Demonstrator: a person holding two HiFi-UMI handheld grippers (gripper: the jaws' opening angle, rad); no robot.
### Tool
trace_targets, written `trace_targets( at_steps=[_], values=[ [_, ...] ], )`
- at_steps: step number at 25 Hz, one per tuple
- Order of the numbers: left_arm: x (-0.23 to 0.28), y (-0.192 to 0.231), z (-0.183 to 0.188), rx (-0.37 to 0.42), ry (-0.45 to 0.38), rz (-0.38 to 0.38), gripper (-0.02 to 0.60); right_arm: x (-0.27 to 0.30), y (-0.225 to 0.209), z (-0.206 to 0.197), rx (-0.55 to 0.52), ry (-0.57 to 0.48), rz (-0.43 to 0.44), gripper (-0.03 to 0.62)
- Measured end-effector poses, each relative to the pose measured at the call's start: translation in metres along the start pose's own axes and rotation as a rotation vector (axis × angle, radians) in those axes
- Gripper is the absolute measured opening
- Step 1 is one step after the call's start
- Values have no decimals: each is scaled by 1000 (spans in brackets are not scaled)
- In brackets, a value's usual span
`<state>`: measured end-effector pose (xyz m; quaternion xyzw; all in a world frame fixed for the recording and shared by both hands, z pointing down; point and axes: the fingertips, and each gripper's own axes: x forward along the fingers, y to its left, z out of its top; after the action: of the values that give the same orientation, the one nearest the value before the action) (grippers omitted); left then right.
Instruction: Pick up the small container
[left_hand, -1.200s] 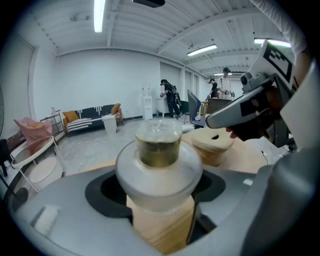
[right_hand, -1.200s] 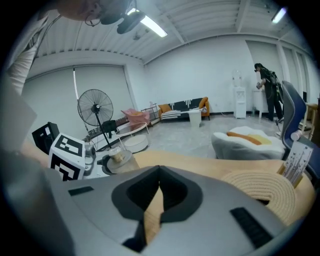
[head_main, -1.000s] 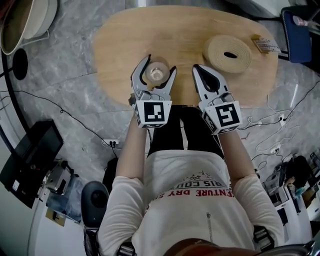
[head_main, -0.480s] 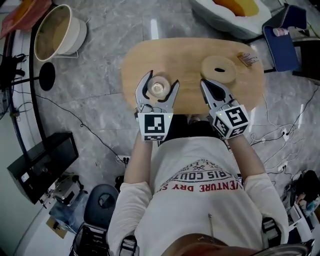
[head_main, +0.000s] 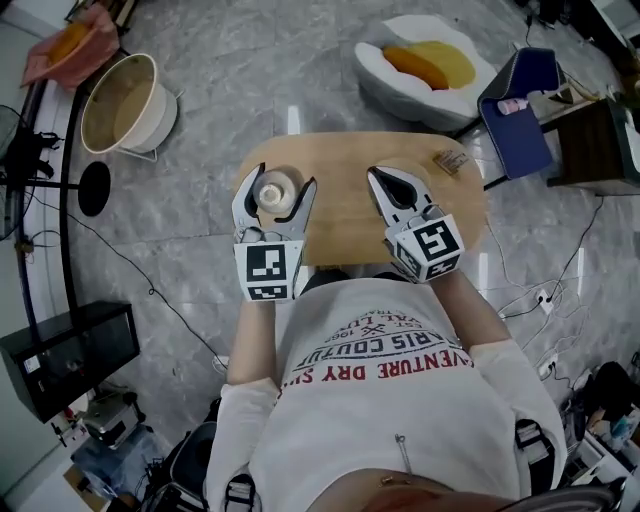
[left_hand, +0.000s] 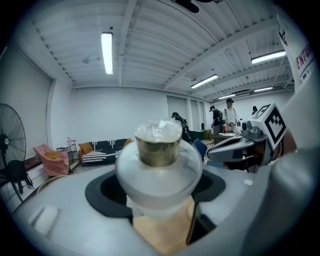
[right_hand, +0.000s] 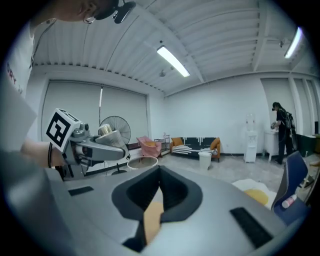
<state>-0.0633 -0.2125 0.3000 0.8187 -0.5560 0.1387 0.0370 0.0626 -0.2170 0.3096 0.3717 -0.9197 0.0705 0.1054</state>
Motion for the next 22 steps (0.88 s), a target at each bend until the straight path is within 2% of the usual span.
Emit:
trace_targets(
  at_steps=[8, 13, 22],
  values=[
    [-22, 16, 48, 42, -91, 41, 342, -1, -8, 48, -58, -85, -29, -5],
    [-27, 29, 58, 40, -98, 66, 342, 1, -3, 58, -74, -127, -15, -5],
    [-27, 33, 60, 72, -99, 42, 342, 6, 7, 64, -70, -165, 11, -5]
  ],
)
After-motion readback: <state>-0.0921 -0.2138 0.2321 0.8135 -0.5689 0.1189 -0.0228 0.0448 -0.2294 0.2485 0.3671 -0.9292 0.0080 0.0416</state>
